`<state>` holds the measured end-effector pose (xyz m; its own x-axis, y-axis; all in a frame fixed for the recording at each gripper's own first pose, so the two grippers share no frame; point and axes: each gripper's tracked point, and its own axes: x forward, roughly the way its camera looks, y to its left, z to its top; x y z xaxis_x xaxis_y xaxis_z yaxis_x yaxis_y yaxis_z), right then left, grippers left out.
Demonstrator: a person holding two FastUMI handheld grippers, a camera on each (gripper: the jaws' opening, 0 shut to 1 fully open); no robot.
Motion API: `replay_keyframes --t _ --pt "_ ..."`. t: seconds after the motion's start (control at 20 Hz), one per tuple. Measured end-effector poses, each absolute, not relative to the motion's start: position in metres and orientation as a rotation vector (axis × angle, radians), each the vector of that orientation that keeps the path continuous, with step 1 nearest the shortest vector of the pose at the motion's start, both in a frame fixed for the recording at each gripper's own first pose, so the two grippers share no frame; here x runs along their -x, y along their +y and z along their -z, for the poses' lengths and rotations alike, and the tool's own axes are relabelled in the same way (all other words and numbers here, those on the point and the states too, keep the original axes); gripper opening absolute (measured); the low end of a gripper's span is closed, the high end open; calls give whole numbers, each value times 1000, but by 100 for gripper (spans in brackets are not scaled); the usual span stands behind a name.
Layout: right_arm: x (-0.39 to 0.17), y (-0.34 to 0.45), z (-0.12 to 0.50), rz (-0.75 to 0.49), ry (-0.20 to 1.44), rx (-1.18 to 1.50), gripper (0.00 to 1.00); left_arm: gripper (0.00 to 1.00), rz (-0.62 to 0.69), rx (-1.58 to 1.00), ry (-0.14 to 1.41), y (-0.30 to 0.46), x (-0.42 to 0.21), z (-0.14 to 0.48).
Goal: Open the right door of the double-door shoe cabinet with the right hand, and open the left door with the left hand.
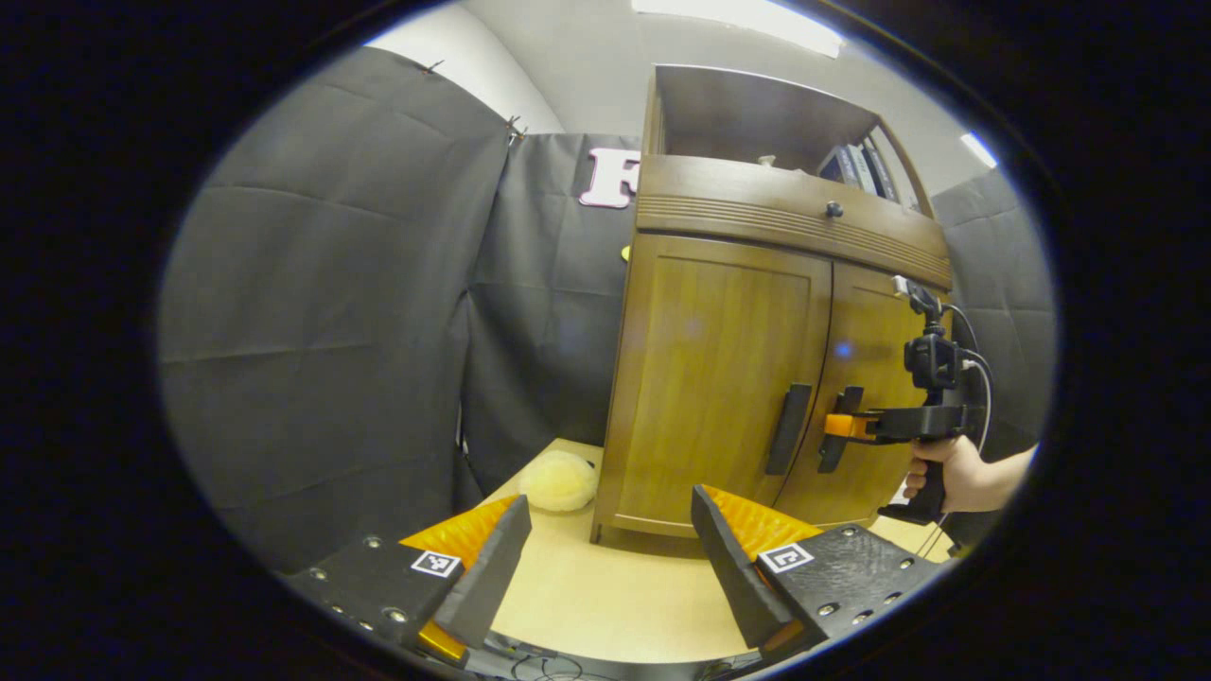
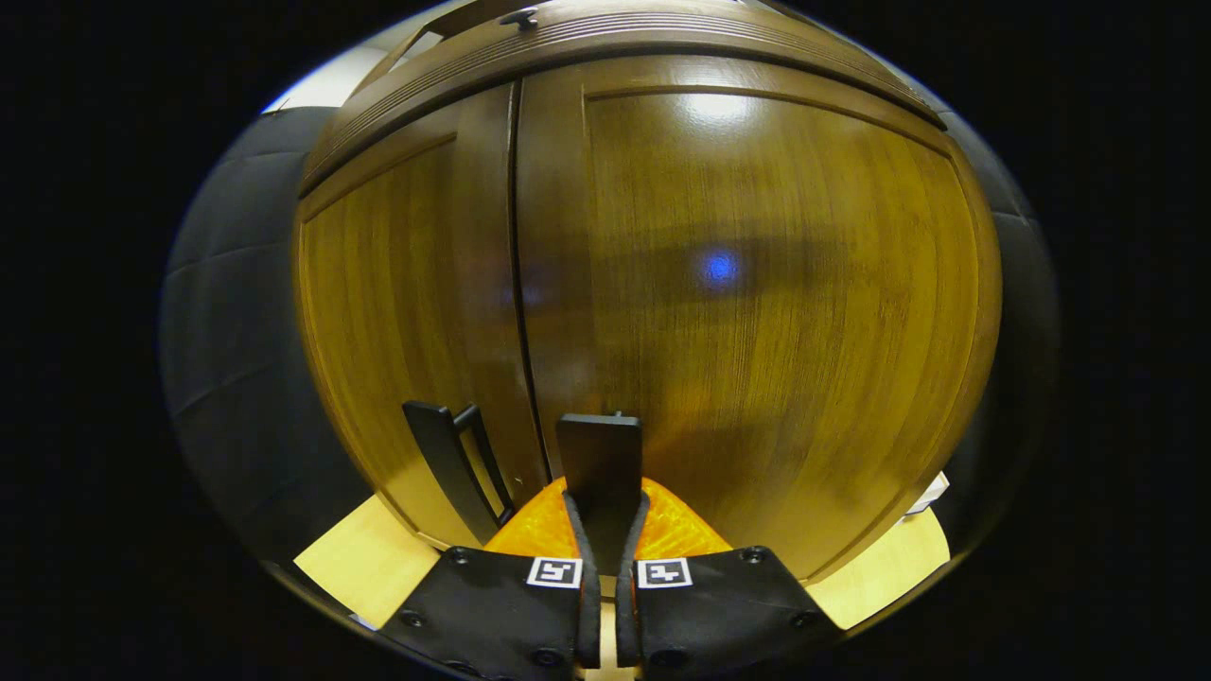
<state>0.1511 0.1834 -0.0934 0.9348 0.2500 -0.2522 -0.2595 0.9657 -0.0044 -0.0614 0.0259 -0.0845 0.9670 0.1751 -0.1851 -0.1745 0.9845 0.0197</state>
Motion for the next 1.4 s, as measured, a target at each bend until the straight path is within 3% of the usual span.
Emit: replay_keyframes --t 0.5,0.65,0.8,1.0,1.4 --pt "-123 176 92 -268 247 49 8 100 -109 -36 175 5 71 77" --pt "-108 171 90 -275 245 48 5 97 -85 -25 182 1 72 80" --pt "-95 167 89 -281 243 47 8 94 -59 -25 188 -1 70 81" --pt "-79 160 87 -288 236 46 8 100 -17 -36 187 -6 70 82" --pt "-45 139 86 -285 226 59 4 100 61 -57 187 -11 72 84"
